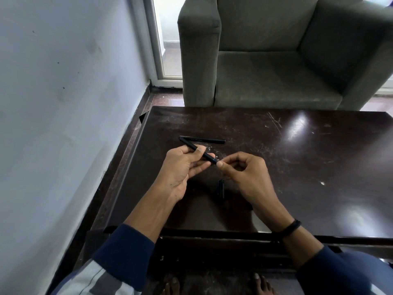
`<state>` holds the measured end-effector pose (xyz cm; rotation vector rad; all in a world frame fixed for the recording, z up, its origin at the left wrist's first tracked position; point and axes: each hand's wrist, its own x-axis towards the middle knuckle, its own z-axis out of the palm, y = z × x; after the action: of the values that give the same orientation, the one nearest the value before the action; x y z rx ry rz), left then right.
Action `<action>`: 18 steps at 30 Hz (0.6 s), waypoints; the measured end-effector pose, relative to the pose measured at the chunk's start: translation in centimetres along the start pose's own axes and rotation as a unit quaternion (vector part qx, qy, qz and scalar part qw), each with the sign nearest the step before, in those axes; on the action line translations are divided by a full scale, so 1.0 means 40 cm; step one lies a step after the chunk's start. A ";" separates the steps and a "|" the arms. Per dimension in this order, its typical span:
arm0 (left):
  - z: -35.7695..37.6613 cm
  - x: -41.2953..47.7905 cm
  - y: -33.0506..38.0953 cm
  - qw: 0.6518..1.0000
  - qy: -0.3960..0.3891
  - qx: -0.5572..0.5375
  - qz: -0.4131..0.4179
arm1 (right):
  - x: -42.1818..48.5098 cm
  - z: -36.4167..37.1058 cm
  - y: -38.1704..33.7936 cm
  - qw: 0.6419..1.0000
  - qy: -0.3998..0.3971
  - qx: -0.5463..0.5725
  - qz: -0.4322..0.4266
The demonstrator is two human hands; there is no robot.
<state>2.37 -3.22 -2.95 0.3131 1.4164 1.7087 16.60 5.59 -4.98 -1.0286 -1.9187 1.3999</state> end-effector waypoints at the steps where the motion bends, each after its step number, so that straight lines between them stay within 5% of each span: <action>1: 0.000 0.000 0.001 1.000 0.001 -0.002 0.000 | 0.000 0.000 0.001 1.000 0.003 0.008 -0.001; 18: 0.002 -0.001 -0.001 1.000 -0.005 0.005 0.002 | 0.001 0.007 -0.001 1.000 0.016 0.011 -0.012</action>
<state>2.48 -3.22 -2.95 0.3301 1.4180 1.7016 16.37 5.47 -5.04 -1.0078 -1.8826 1.3797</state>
